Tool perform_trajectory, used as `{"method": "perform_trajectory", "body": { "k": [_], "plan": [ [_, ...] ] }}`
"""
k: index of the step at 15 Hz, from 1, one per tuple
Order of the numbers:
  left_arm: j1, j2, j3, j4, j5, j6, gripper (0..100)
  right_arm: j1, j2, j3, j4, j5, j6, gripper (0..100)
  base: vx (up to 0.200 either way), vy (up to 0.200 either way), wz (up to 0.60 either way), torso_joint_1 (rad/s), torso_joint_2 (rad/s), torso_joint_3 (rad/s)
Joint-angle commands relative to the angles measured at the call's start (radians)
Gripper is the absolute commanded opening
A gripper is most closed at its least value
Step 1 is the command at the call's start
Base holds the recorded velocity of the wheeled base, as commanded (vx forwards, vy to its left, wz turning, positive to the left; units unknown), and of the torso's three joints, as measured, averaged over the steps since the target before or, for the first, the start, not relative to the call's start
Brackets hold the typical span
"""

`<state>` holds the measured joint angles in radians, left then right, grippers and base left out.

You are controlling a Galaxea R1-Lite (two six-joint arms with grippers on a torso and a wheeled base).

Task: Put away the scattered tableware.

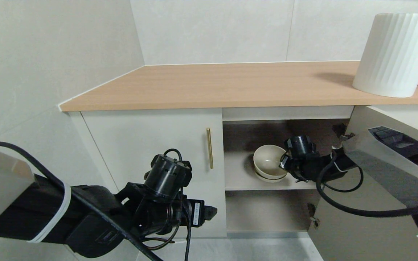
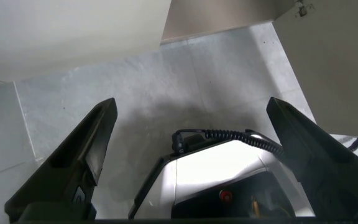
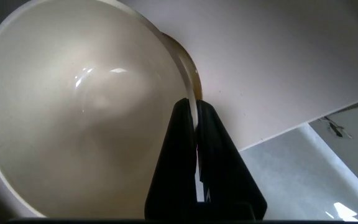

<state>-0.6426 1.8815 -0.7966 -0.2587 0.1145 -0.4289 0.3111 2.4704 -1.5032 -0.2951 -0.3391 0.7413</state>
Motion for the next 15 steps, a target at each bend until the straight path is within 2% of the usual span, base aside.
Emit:
{"method": "perform_trajectory", "body": {
  "k": [1, 10, 11, 15],
  "plan": [
    [0.001, 0.002, 0.000, -0.001, 0.001, -0.001, 100, 0.000, 0.010, -0.006, 0.001, 0.000, 0.000, 0, 0.000, 0.000, 0.00, 0.000, 0.00, 0.000],
    [0.000, 0.002, -0.001, -0.001, 0.001, -0.001, 100, 0.000, 0.012, -0.006, 0.001, 0.000, -0.002, 0, 0.000, 0.000, 0.00, 0.000, 0.00, 0.000],
    [0.000, 0.002, 0.000, -0.001, 0.001, -0.001, 100, 0.000, 0.012, -0.005, 0.001, -0.001, -0.002, 100, 0.000, 0.000, 0.00, 0.000, 0.00, 0.000],
    [0.000, 0.001, 0.000, -0.001, 0.001, -0.001, 100, 0.002, 0.012, -0.005, 0.019, -0.001, 0.000, 100, 0.000, 0.000, 0.00, 0.000, 0.00, 0.000]
  ]
}}
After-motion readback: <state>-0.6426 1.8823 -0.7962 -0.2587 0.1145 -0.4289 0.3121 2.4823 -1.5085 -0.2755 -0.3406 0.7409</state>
